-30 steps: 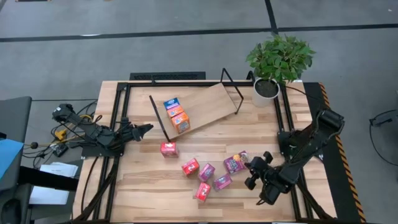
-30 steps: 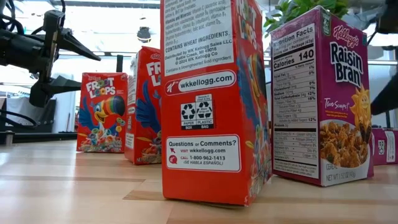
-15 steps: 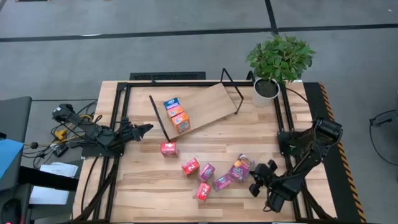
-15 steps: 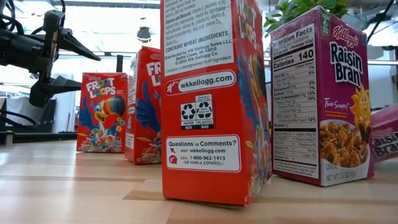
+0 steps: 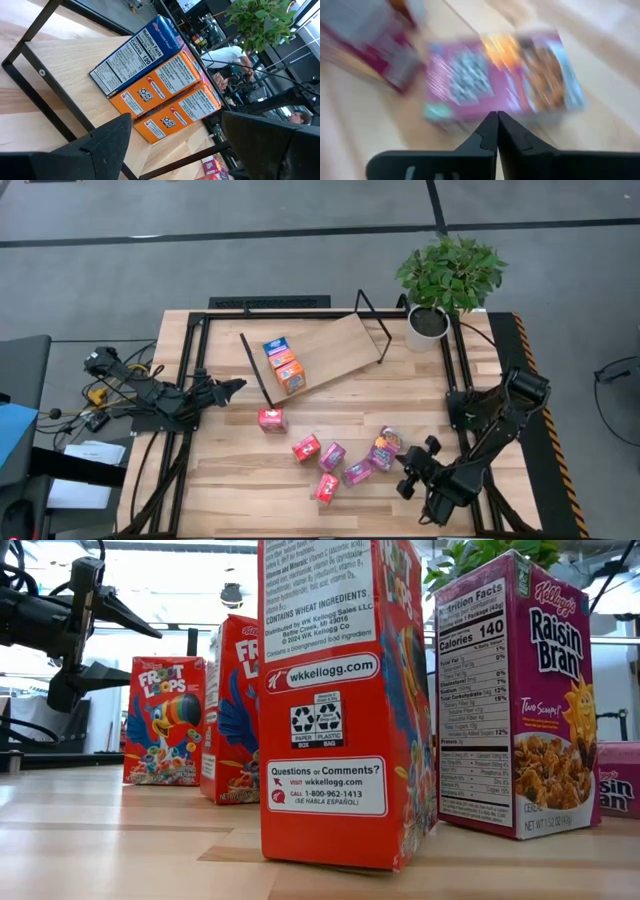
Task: Stack cereal on shelf
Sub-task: Put the top purple cereal box on the shelf
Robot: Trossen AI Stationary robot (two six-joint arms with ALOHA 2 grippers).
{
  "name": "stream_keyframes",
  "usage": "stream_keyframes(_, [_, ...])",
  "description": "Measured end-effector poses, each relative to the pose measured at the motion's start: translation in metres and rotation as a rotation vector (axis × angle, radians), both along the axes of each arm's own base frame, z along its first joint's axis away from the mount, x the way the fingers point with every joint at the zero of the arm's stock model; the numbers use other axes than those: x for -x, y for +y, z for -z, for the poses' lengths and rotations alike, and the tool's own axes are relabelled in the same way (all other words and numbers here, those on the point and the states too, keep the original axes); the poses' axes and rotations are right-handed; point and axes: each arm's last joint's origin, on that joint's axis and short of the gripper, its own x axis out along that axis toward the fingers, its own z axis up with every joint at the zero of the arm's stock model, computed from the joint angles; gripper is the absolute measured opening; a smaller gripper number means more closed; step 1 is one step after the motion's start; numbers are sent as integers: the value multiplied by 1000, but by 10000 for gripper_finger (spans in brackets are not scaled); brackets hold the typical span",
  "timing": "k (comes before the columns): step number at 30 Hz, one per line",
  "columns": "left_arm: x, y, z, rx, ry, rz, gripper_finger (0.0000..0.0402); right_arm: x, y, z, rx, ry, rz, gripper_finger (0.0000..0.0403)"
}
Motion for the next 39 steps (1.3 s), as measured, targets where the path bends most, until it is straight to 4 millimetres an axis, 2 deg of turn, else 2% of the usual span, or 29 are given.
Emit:
stream_keyframes(2, [0,0,0,0,0,-1,300,-5,6,-11,20,-58,-27,28])
stream_keyframes(4, [0,0,0,-4,2,-1,300,-7,7,-13,34,-89,-38,17])
stream_keyframes(7, [0,0,0,-14,9,-4,300,-8,6,-6,49,-88,-36,7])
stream_keyframes(13, [0,0,0,-11,7,-11,300,-4,4,11,3,-77,10,27])
stream_keyframes(18, [0,0,0,-1,1,-12,300,0,9,21,-5,-59,10,8])
stream_keyframes(26, [0,0,0,3,-2,-11,300,6,14,26,-44,-64,33,23])
stream_keyframes(33, [0,0,0,4,-3,-13,300,14,18,29,-72,6,13,7])
stream_keyframes(39, [0,0,0,3,-2,-19,300,11,16,28,-67,3,22,26])
